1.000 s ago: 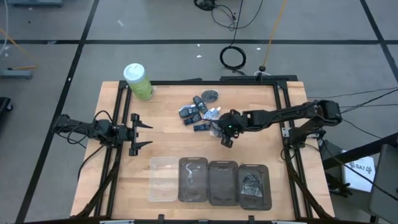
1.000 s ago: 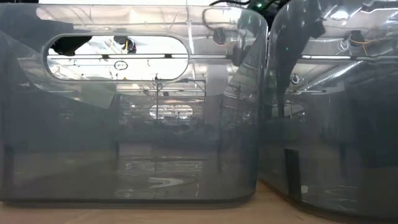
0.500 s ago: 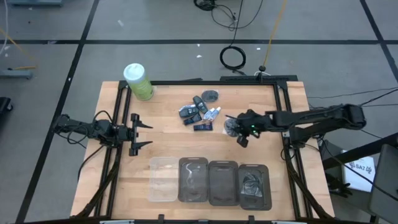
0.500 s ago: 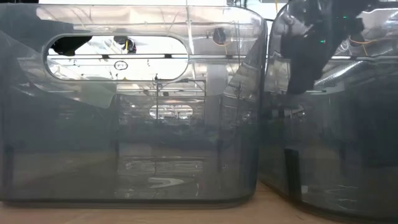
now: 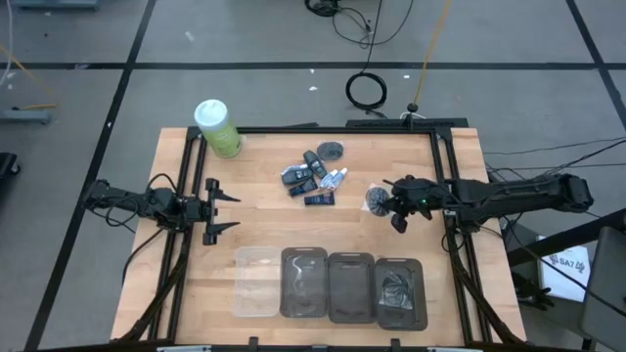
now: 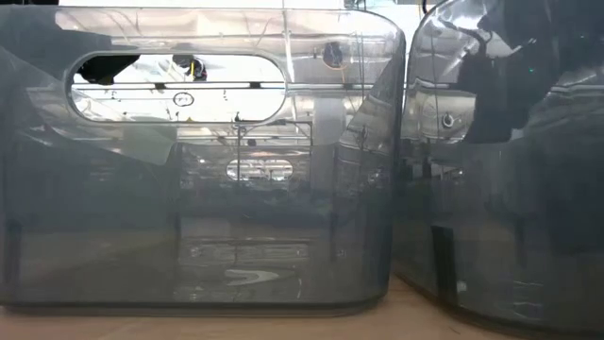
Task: Pick & Place Travel size toiletries
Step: Put the bottom black hairbrush into the right black bin
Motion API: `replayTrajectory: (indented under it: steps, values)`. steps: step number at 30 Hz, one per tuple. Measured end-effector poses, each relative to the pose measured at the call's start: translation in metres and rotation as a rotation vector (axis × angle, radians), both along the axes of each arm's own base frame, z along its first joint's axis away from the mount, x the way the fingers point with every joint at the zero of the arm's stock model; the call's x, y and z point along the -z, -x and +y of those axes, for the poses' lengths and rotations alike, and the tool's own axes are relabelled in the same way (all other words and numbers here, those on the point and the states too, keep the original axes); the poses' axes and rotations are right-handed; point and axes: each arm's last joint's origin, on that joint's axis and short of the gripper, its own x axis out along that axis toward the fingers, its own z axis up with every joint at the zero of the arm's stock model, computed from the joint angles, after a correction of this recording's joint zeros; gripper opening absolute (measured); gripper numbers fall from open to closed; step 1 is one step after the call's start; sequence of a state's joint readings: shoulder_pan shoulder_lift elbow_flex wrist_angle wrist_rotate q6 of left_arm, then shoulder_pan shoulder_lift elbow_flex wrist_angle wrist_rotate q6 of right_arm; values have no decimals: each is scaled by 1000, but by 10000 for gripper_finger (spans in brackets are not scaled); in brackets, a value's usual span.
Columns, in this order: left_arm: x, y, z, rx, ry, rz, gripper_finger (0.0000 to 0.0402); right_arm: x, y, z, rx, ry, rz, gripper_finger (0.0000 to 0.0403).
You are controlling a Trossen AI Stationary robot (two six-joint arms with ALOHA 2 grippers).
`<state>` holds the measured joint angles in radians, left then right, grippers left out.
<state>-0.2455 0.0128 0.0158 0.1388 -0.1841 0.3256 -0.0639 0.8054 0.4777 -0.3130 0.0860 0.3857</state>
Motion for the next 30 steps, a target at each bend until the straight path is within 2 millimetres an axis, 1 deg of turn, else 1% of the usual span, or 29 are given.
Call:
replayTrajectory:
  steps: [6, 15, 23, 30]
  values:
    - [0, 0, 0, 0, 0, 0, 283, 5, 9, 2, -36, -18, -18, 0]
    - [0, 0, 0, 0, 0, 1, 283, 13, 19, 2, -33, -16, -35, 0]
    - [0, 0, 0, 0, 0, 0, 283, 13, 21, 2, -38, -7, -70, 0]
    - [0, 0, 0, 0, 0, 0, 283, 7, 16, 3, -101, 15, -145, 0]
